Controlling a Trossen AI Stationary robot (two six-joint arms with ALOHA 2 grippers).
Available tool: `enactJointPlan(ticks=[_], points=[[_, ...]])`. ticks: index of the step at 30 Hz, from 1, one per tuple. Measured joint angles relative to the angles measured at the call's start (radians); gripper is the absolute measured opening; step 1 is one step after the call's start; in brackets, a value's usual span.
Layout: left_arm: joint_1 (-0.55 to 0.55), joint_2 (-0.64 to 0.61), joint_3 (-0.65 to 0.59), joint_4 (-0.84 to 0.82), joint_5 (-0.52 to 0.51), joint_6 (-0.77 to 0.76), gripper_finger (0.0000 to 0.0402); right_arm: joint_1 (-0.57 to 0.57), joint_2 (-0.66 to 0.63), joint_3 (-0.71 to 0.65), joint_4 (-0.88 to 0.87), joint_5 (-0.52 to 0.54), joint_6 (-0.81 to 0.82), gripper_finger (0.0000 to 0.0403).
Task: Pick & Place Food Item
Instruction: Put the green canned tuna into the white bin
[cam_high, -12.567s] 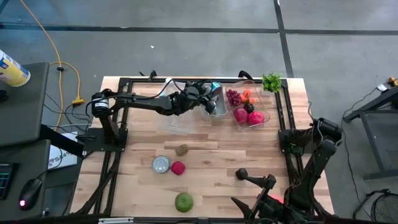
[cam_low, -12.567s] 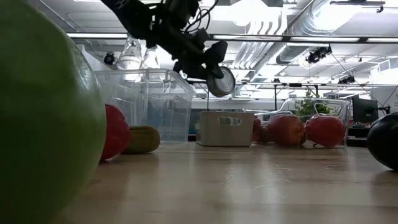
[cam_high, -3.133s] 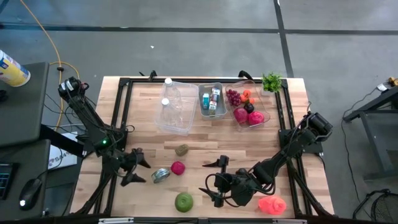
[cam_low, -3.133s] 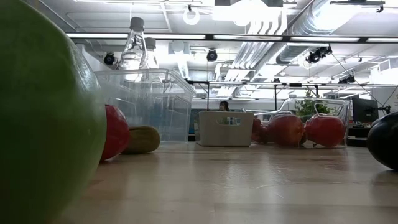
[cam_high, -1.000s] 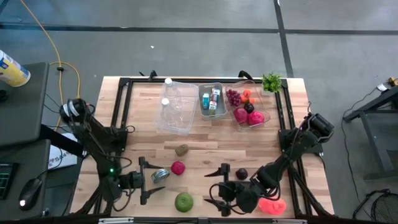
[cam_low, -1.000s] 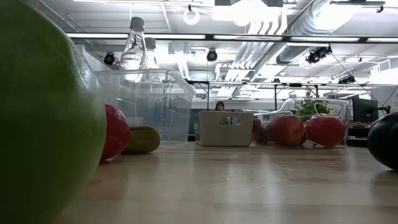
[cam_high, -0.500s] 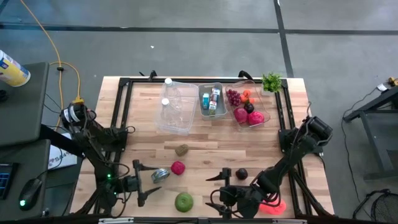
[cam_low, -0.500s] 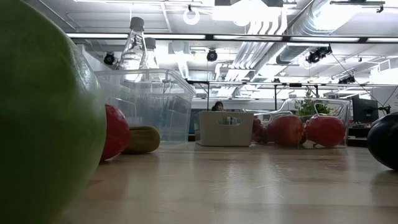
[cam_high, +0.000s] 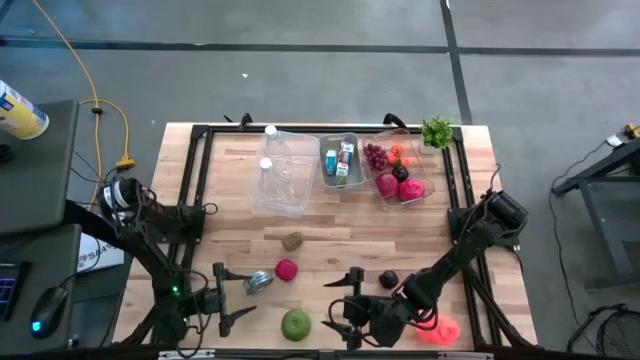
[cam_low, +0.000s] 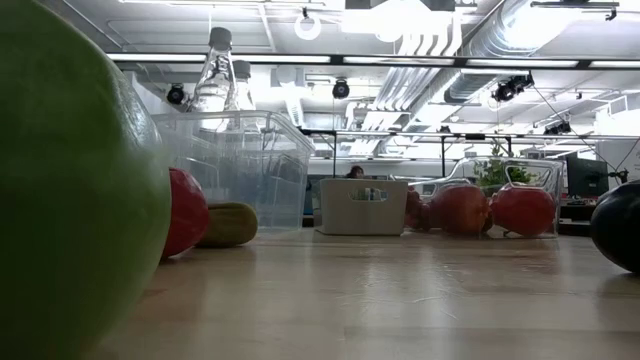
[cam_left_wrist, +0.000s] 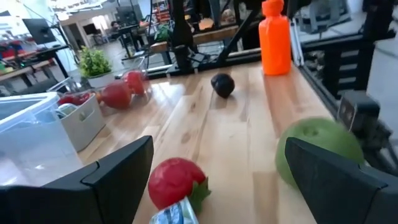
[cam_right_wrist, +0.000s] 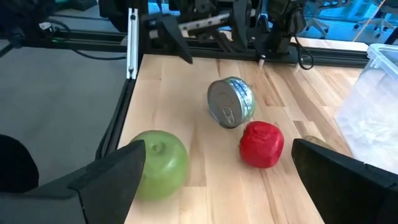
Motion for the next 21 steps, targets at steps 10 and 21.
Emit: enactJointPlan(ticks=[10,21], points=[[-0.005,0.023,0.000,-0.024,-0.037,-0.059,0.0356,0.009,0.000,0.000,0.015,-0.002,0.000,0.0394],[-0.006,0.023,-0.001,-0.320,0.007,-0.396,0.0356,0.009,0.000,0.000,0.015,-0.001,0.000,0.0394]])
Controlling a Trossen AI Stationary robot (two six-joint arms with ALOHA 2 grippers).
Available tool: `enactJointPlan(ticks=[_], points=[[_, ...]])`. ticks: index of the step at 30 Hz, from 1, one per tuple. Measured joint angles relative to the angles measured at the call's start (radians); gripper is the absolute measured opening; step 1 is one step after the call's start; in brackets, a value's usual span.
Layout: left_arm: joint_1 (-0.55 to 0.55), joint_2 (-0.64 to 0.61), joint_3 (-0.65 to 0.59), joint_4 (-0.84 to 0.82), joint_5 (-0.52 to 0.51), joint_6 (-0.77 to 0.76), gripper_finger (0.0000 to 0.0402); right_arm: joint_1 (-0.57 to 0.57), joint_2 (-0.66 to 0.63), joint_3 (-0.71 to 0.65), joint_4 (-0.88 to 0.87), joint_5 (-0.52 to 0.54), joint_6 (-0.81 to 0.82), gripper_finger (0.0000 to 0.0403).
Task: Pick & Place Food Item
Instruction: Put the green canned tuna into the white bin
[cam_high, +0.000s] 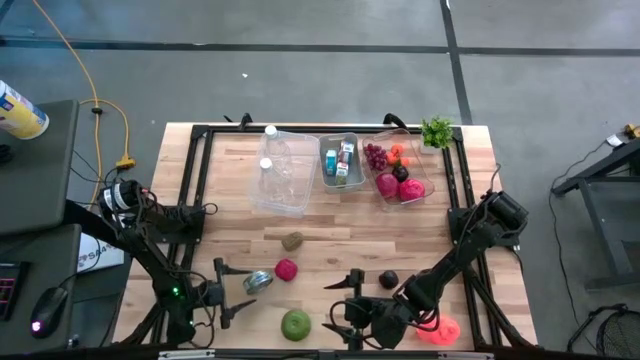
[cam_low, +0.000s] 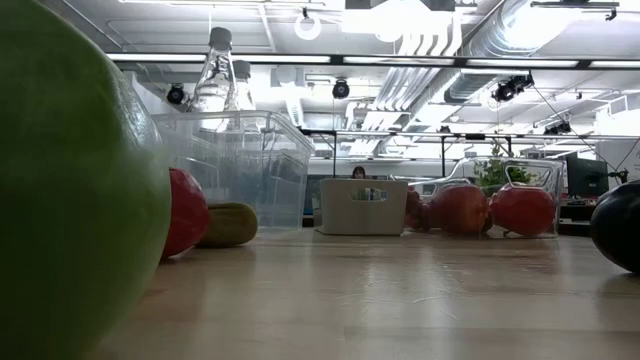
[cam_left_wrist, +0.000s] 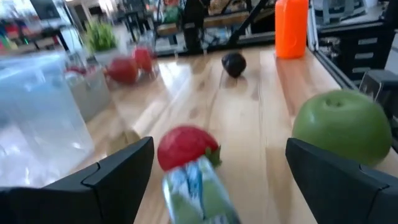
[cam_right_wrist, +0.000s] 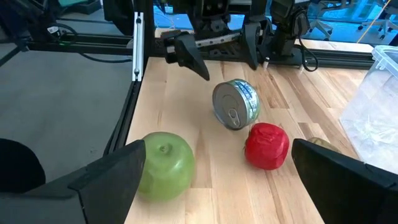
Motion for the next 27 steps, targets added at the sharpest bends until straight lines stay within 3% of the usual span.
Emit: enactJointPlan(ticks=[5,16,22,27], points=[[0.001,0.000,0.000,-0.143,0.070,-0.198,0.0356,0.000,0.000,0.000,0.000,0.000,0.000,0.0394],[0.097,0.000,0.000,-0.246,0.336,-0.337,0.0350,-0.002,0.000,0.000,-0.001,0.001,-0.007,0.0394],[0.148,0.000,0.000,-0.251,0.468,-0.319,0.0289,-0.002,0.001,-0.001,0.021,0.001,0.011,0.0394],[0.166,0.000,0.000,-0.251,0.494,-0.301,0.0208,-0.002,0.001,-0.001,0.089,0.001,0.018,0.0394]])
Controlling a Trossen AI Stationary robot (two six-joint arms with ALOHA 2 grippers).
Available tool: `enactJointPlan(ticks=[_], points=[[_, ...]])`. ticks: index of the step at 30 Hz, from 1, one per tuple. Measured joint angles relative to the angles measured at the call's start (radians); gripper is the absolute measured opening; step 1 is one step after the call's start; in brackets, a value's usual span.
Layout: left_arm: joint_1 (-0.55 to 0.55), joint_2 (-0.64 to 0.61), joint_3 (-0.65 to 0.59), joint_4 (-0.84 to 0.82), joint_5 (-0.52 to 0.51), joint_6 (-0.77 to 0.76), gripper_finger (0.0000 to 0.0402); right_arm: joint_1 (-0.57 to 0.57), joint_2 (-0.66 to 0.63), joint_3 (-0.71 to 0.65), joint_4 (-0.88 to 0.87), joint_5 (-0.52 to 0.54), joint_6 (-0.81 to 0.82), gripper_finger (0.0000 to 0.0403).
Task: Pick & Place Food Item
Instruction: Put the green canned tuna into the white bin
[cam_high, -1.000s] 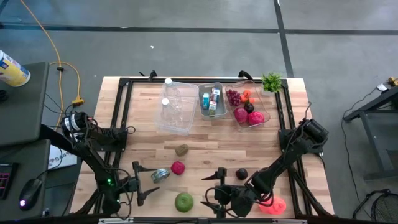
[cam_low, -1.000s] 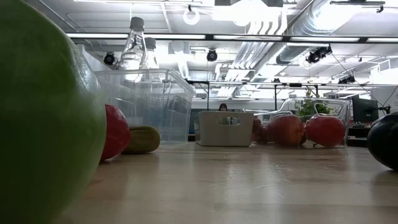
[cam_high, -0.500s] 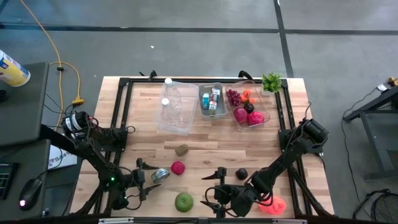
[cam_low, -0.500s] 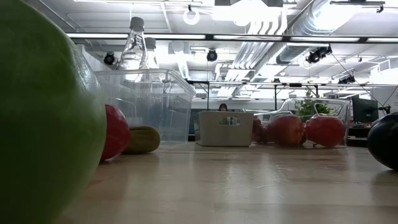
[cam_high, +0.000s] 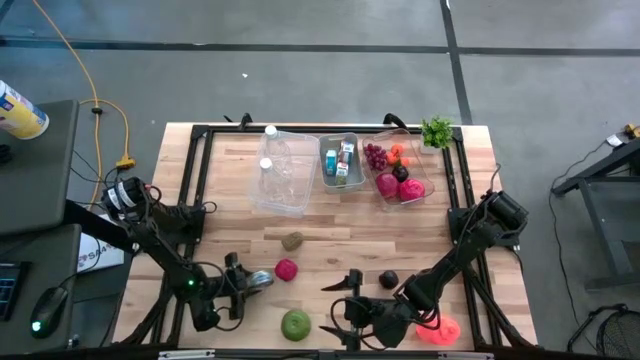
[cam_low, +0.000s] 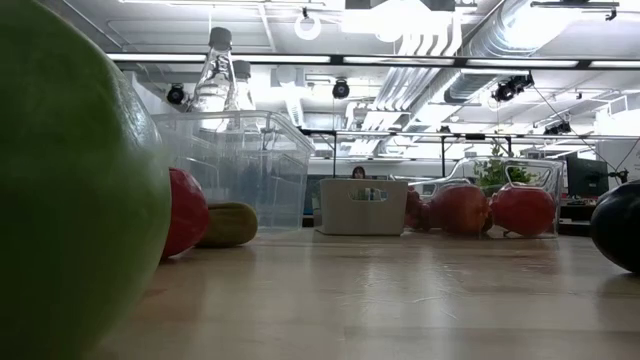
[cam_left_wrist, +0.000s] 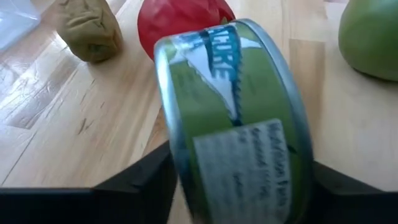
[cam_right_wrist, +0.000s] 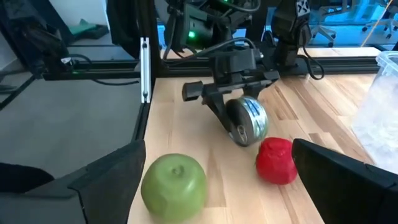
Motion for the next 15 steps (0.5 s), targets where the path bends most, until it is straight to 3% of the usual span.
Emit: enactJointPlan(ticks=[5,10,15], points=[[0.001,-0.005,0.000,0.000,0.003,0.009,0.0126,0.000,0.000,0.000,0.023,-0.002,-0.022,0.0394],[0.016,-0.062,0.000,-0.001,0.009,0.051,0.0126,-0.007,0.000,0.000,0.023,-0.028,0.021,0.0394],[0.043,-0.202,0.014,-0.002,0.020,0.151,0.0126,-0.027,0.000,0.000,0.052,-0.060,0.087,0.0394]])
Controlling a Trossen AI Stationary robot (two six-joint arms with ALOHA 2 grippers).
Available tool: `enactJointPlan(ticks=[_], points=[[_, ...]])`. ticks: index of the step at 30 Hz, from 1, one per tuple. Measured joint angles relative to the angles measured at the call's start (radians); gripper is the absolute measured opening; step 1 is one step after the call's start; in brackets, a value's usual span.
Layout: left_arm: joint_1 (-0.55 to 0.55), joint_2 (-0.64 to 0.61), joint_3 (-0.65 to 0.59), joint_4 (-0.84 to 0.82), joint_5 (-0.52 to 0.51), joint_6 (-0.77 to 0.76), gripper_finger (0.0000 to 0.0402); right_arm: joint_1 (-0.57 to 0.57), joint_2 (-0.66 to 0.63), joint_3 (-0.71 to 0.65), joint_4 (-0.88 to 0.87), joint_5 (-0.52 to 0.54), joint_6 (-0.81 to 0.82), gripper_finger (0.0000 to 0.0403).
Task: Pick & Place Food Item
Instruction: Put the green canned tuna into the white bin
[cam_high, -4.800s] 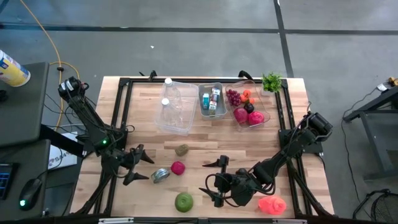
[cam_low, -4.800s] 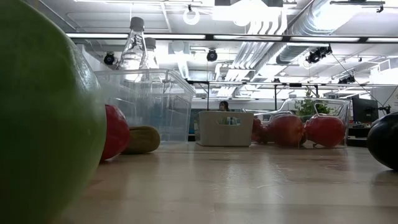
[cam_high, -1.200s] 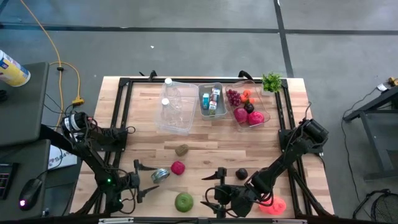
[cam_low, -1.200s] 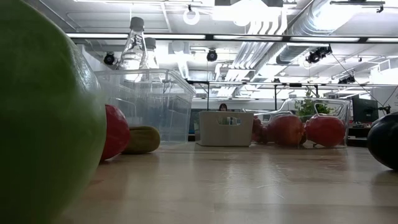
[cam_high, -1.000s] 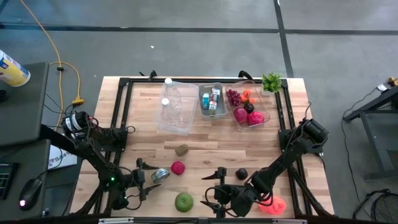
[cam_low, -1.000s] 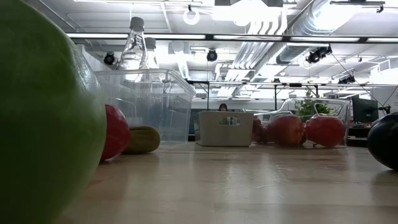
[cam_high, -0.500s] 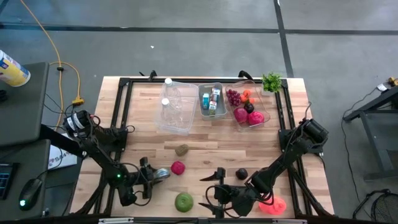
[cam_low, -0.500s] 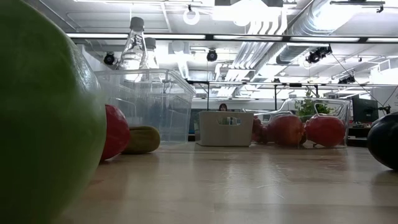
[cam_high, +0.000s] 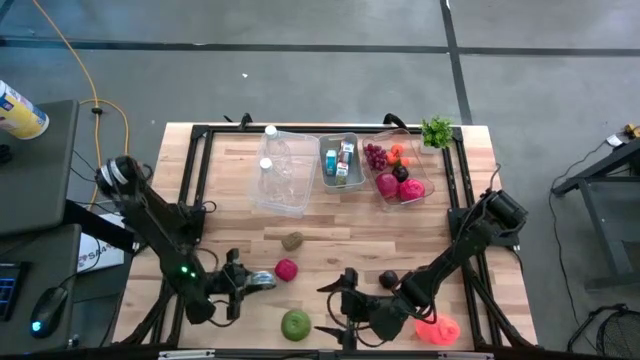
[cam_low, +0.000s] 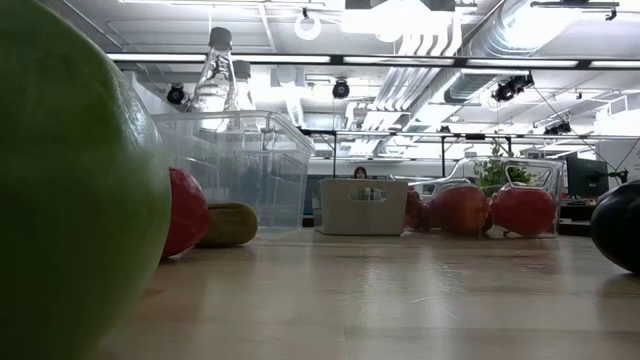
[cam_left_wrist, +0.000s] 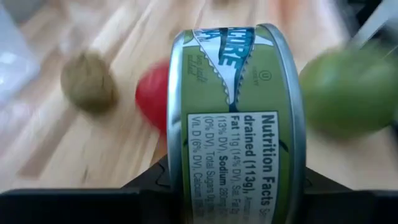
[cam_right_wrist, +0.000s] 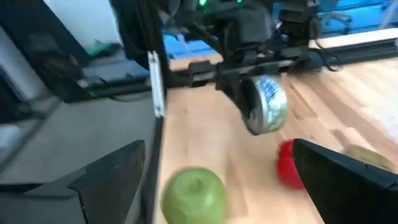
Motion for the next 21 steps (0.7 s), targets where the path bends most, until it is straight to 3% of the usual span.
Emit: enactJointPlan(ticks=[4,10,21], points=[[0.014,-0.114,0.032,0.054,-0.002,0.136,0.0126,-0.022,0.000,0.000,0.101,-0.116,-0.051,0.0394],[0.044,-0.159,0.035,0.265,0.020,0.401,0.0126,-0.059,0.000,0.000,0.222,-0.034,-0.147,0.0394],[0.143,-0.155,0.035,0.341,0.127,0.498,0.0126,-0.177,0.074,0.000,0.304,-0.137,-0.165,0.0394]])
